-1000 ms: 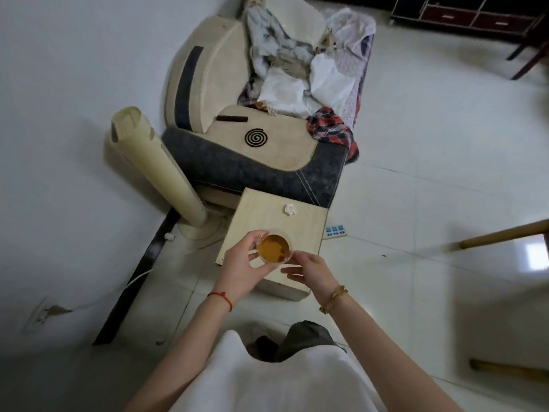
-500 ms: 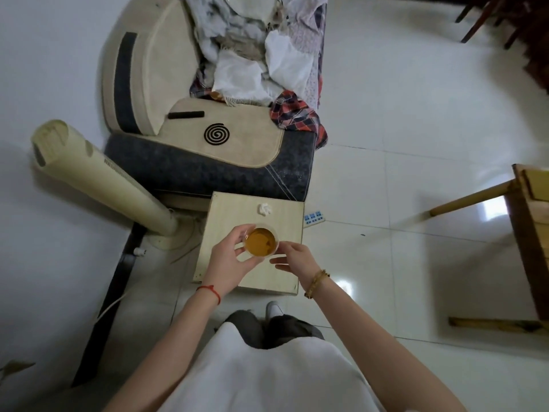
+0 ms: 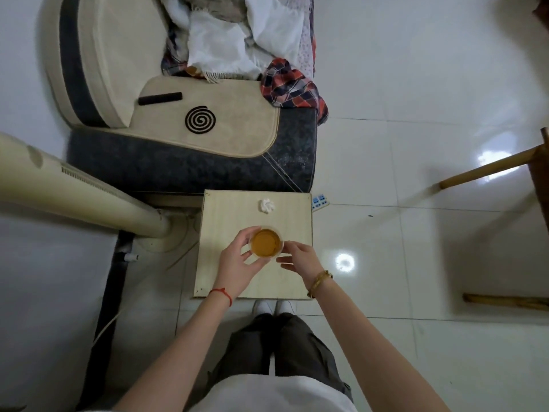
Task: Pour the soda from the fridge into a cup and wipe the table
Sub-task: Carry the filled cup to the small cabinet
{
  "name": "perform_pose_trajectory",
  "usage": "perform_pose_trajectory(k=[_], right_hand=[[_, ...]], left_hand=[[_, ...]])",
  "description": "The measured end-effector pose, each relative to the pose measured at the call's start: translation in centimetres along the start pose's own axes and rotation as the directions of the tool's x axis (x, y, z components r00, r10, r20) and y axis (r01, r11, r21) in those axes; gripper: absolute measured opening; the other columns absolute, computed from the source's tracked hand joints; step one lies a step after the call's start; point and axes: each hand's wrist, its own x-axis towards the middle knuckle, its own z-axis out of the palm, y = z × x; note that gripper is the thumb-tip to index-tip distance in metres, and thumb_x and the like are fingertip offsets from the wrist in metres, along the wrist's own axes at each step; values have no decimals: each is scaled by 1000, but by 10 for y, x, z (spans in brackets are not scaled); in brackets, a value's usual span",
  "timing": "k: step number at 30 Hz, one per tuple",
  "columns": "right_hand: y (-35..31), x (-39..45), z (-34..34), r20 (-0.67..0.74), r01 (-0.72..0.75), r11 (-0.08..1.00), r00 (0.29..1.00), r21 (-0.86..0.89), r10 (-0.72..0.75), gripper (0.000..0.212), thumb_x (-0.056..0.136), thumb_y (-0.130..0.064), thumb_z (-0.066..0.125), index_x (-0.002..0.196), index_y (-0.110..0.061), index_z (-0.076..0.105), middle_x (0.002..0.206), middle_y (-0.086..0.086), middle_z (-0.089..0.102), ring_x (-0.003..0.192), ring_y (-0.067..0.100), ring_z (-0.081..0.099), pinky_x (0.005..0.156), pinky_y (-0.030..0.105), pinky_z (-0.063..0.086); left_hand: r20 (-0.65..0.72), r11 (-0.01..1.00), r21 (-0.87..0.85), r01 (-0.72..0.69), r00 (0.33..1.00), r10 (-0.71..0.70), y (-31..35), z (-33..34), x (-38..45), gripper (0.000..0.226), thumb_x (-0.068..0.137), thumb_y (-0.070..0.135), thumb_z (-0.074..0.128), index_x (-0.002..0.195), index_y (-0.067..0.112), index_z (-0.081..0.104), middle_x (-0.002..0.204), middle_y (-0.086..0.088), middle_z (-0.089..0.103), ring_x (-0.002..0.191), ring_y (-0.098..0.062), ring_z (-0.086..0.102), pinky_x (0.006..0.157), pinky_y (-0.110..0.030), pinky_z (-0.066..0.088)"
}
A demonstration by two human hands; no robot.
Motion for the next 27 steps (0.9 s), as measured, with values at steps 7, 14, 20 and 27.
perform_pose_trajectory(k=[7,14,20,27], right_hand=[[59,81,5,-30,-45,999,999,-14,45,24,101,-16,41,106,-10,63,95,0,66,83,18,63,86,36,54],[113,149,11,-25,-22,993,999,-117,20,27,102,-22,39,109,-13,63,99,0,67,87,18,64,85,34,55],[137,169,12,-54,-15,991,999,-136,8,28,102,-22,40,104,-12,65,89,2,67,80,14,62,77,28,55],[135,166,11,-72,-9,989,997,-150,-2,32,102,-21,39,117,-9,64,100,2,68,81,13,63,78,28,56]], left_hand=[[8,993,-74,91,996,-90,-84,29,45,58,75,10,81,121,34,54,119,21,58,110,17,46,82,-1,43],[7,992,-55,117,993,-117,-164,51,79,58,78,13,81,124,35,55,126,17,58,123,-3,49,90,-12,45],[16,989,-55,135,991,-134,-190,61,89,60,73,20,84,126,31,56,125,14,60,125,-5,51,97,-23,48],[24,990,32,135,990,-136,-191,61,88,65,77,13,80,132,33,50,132,11,56,125,-7,50,105,-32,47]])
